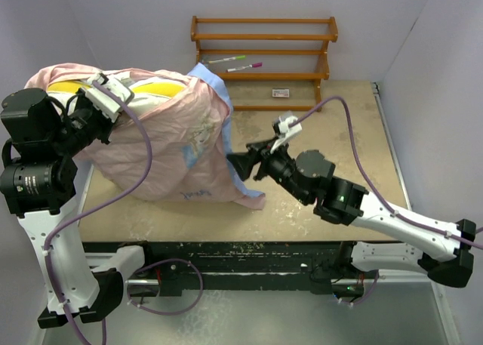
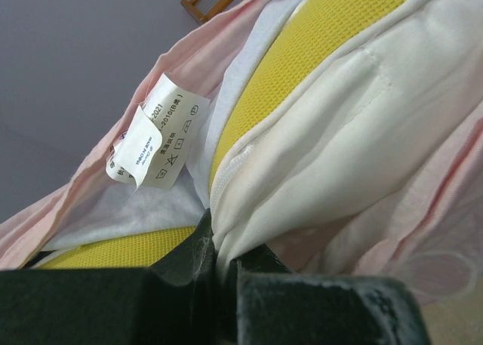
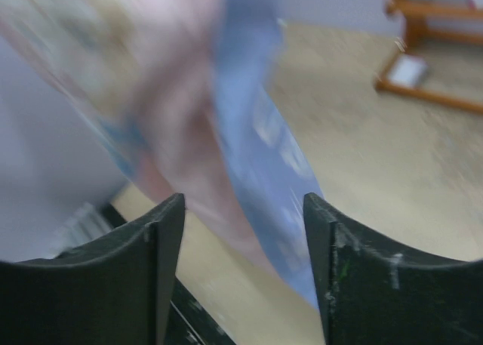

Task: Remove the pillowcase from the pillow

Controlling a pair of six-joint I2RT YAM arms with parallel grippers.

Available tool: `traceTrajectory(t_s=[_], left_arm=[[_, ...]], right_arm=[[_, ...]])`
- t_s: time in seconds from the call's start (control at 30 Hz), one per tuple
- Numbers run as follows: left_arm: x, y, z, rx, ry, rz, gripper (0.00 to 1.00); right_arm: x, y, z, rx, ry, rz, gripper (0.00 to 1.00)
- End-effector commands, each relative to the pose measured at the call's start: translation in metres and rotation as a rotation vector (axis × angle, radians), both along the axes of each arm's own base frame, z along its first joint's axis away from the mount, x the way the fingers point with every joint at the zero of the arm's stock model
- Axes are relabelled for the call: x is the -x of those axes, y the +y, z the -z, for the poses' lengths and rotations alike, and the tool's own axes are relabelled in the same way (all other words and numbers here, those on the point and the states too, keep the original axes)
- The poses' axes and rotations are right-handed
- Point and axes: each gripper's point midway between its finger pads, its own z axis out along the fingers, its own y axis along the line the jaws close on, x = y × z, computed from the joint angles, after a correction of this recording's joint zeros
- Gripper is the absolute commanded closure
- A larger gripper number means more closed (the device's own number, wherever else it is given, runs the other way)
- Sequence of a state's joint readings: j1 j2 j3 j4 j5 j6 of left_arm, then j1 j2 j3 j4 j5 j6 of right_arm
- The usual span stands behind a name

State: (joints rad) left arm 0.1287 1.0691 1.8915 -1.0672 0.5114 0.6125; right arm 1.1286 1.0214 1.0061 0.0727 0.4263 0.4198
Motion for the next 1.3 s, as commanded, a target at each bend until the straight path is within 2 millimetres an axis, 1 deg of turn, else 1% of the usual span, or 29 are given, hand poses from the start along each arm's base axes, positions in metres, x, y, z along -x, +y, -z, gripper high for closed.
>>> traceTrajectory(t_s=[0.0, 0.03, 0.1, 0.17, 0.23, 0.3, 0.37, 0.43, 0.47, 0.57, 0.6, 0.63, 0.67, 0.73, 0.8, 0.9, 0.97, 1.0, 1.03, 1.07, 1.17, 1.2, 1.23, 1.27], left_arm=[[0.019, -0.022, -0.039, 0.009, -0.150, 0.116, 1.00], [0.019, -0.022, -0.038, 0.005, -0.146, 0.117, 1.00], [0.020, -0.021, -0.036, -0.002, -0.141, 0.113, 1.00], [0.022, -0.021, -0.036, -0.006, -0.140, 0.113, 1.00], [0.025, -0.021, -0.037, -0.009, -0.145, 0.113, 1.00], [0.026, -0.021, -0.038, -0.016, -0.150, 0.113, 1.00], [0.028, -0.021, -0.038, -0.025, -0.155, 0.116, 1.00], [0.029, -0.021, -0.038, -0.028, -0.156, 0.117, 1.00], [0.029, -0.021, -0.038, -0.027, -0.155, 0.118, 1.00], [0.032, -0.024, -0.038, -0.028, -0.156, 0.130, 1.00], [0.033, -0.024, -0.037, -0.027, -0.155, 0.135, 1.00], [0.034, -0.026, -0.038, -0.027, -0.156, 0.141, 1.00], [0.036, -0.027, -0.038, -0.026, -0.158, 0.148, 1.00], [0.037, -0.029, -0.038, -0.021, -0.158, 0.158, 1.00], [0.037, -0.030, -0.038, -0.013, -0.153, 0.167, 1.00], [0.037, -0.032, -0.039, 0.001, -0.146, 0.172, 1.00], [0.037, -0.033, -0.040, 0.006, -0.141, 0.174, 1.00], [0.038, -0.033, -0.040, 0.006, -0.140, 0.174, 1.00], [0.038, -0.033, -0.040, 0.005, -0.141, 0.176, 1.00], [0.039, -0.033, -0.040, 0.001, -0.142, 0.176, 1.00], [0.042, -0.033, -0.040, -0.009, -0.146, 0.176, 1.00], [0.043, -0.033, -0.039, -0.011, -0.146, 0.176, 1.00], [0.043, -0.032, -0.039, -0.013, -0.146, 0.174, 1.00], [0.043, -0.032, -0.039, -0.014, -0.147, 0.174, 1.00]], right_arm=[[0.018, 0.018, -0.146, -0.256, -0.206, -0.145, 0.30], [0.018, 0.024, -0.157, -0.262, -0.220, -0.159, 0.29], [0.019, 0.035, -0.173, -0.262, -0.242, -0.194, 0.30], [0.023, 0.049, -0.183, -0.266, -0.250, -0.239, 0.32], [0.027, 0.063, -0.179, -0.247, -0.238, -0.271, 0.35], [0.026, 0.072, -0.165, -0.211, -0.212, -0.279, 0.38], [0.024, 0.071, -0.150, -0.188, -0.183, -0.260, 0.40], [0.024, 0.064, -0.139, -0.189, -0.163, -0.245, 0.40], [0.024, 0.060, -0.132, -0.188, -0.153, -0.235, 0.39], [0.022, 0.037, -0.116, -0.181, -0.135, -0.170, 0.29], [0.023, 0.031, -0.104, -0.159, -0.115, -0.164, 0.27], [0.025, 0.027, -0.097, -0.156, -0.097, -0.162, 0.26], [0.024, 0.020, -0.094, -0.154, -0.097, -0.142, 0.24], [0.022, 0.015, -0.090, -0.139, -0.096, -0.124, 0.22], [0.023, 0.018, -0.093, -0.134, -0.100, -0.139, 0.20], [0.031, 0.038, -0.104, -0.143, -0.121, -0.228, 0.17], [0.036, 0.049, -0.112, -0.148, -0.144, -0.282, 0.17], [0.035, 0.053, -0.113, -0.138, -0.149, -0.287, 0.19], [0.033, 0.054, -0.114, -0.127, -0.149, -0.281, 0.23], [0.029, 0.054, -0.113, -0.114, -0.147, -0.268, 0.30], [0.017, 0.041, -0.115, -0.138, -0.141, -0.218, 0.68], [0.015, 0.036, -0.116, -0.154, -0.141, -0.205, 0.88], [0.015, 0.031, -0.115, -0.170, -0.139, -0.192, 1.00], [0.015, 0.026, -0.113, -0.180, -0.133, -0.178, 1.00]])
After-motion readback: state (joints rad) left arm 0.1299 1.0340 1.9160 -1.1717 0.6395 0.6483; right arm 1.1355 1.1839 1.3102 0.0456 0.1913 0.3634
